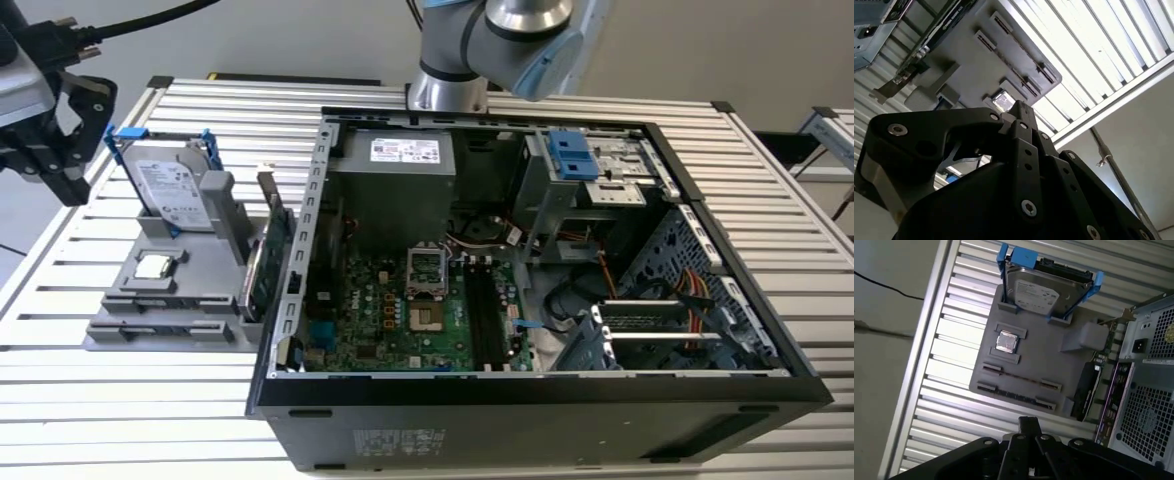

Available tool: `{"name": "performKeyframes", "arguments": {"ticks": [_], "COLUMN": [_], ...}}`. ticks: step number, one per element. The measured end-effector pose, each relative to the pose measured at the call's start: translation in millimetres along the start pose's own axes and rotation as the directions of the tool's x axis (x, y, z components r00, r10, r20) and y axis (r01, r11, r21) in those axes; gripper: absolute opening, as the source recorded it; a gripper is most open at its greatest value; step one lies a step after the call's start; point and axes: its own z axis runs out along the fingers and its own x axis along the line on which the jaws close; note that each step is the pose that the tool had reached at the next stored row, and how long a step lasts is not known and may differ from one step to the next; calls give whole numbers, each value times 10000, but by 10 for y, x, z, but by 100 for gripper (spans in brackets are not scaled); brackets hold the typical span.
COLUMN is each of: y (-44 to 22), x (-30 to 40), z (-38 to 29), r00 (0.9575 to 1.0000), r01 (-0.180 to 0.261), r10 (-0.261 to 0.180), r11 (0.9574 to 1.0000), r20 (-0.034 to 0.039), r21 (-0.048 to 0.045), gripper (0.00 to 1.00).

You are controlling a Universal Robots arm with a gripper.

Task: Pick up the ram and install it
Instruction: 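Pick up the ram and move it above insertion slot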

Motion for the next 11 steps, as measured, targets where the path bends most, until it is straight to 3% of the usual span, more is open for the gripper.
{"name": "performKeyframes", "arguments": {"ticks": [7,11], "y": [0,0], "x": [0,0], "z": [0,0], "r00": [9978,9938], "r01": [661,1114], "r10": [-661,-1115], "r11": [9978,9938], "r20": [-33,-54], "r21": [-9,-18], "gripper": [0,0]}}
